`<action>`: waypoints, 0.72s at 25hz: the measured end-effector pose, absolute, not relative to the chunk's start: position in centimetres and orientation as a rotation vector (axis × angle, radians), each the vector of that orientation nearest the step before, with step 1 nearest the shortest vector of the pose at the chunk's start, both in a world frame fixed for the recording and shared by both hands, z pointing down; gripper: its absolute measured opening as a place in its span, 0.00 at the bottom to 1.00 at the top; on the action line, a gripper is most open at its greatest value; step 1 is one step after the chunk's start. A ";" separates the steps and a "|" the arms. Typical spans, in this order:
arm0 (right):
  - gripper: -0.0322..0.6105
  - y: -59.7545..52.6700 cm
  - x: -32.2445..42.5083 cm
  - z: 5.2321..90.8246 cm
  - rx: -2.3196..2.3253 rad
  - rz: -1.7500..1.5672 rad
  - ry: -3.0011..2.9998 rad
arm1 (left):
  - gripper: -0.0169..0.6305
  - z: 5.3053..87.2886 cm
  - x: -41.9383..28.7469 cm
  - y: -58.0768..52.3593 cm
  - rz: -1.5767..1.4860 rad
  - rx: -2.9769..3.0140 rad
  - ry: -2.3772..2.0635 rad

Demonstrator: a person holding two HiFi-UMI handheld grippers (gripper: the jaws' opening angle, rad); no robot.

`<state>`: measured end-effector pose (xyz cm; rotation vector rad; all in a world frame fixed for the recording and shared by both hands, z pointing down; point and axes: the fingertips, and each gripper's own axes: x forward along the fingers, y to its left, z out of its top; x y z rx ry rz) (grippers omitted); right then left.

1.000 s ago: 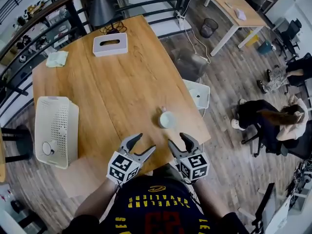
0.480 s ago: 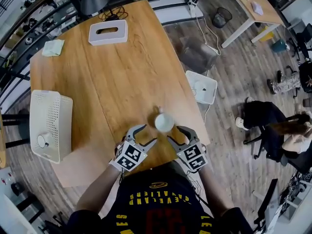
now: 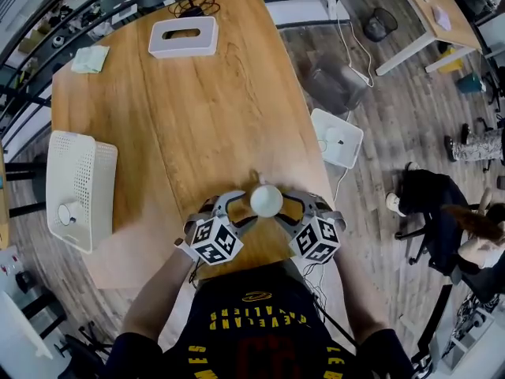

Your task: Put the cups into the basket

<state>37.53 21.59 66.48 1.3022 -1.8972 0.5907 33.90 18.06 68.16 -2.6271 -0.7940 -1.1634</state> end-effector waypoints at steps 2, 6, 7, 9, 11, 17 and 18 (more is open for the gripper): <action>0.41 21.4 37.5 66.5 1.271 0.594 -1.920 | 0.45 68.3 34.2 18.2 -1.167 -2.646 -0.804; 0.41 20.9 37.5 66.5 1.271 0.628 -1.948 | 0.45 68.4 34.6 18.3 -1.174 -2.692 -0.808; 0.41 20.9 37.5 66.5 1.277 0.627 -1.951 | 0.45 68.3 34.7 18.2 -1.169 -2.691 -0.806; 0.41 20.8 37.6 66.4 1.288 0.614 -1.950 | 0.45 68.3 34.7 18.1 -1.164 -2.689 -0.806; 0.41 20.7 37.5 66.4 1.292 0.600 -1.944 | 0.45 68.2 34.6 18.1 -1.162 -2.683 -0.809; 0.41 20.6 36.5 65.8 1.295 0.610 -1.961 | 0.45 67.6 33.6 18.0 -1.141 -2.703 -0.816; 0.41 20.7 36.2 65.6 1.296 0.612 -1.964 | 0.45 67.4 33.3 18.1 -1.140 -2.709 -0.819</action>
